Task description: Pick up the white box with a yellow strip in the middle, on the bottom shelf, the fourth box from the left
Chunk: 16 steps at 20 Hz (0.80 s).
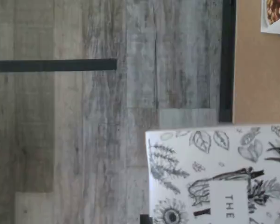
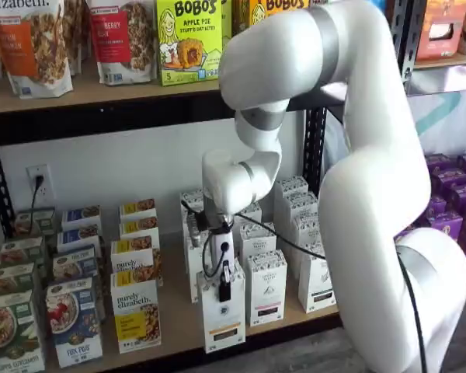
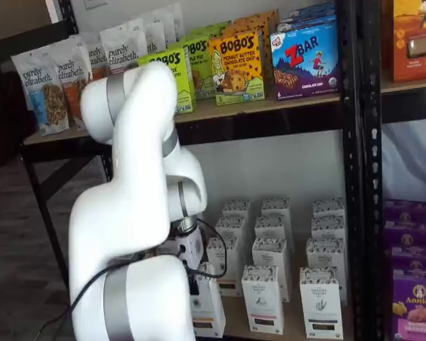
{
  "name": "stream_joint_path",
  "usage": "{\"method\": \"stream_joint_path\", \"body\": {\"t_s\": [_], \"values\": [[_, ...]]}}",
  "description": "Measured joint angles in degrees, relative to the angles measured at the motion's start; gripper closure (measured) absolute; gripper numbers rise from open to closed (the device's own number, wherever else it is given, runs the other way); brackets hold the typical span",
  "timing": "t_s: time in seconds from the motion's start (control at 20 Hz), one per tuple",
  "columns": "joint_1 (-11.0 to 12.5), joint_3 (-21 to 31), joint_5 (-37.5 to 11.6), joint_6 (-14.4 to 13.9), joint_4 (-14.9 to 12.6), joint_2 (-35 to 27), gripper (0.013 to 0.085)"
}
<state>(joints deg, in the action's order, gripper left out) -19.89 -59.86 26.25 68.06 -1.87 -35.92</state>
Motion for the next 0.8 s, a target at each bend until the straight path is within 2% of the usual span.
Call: {"method": "stream_joint_path", "body": {"t_s": [0.15,0.25,0.45,0.55,0.8], "values": [[0.0,3.3,0.2,-1.4,-1.6,3.5,0.045],[0.4,6.4,0.5,-3.0,-3.7,6.8,0.045],[1.2,11.0,1.4,-3.6,-5.3,12.4,0.045],[1.8,13.1,2.4,-2.7,-5.1,15.6,0.045],[2.9,15.7,5.8,1.1,-2.0,21.4,0.045]]}}
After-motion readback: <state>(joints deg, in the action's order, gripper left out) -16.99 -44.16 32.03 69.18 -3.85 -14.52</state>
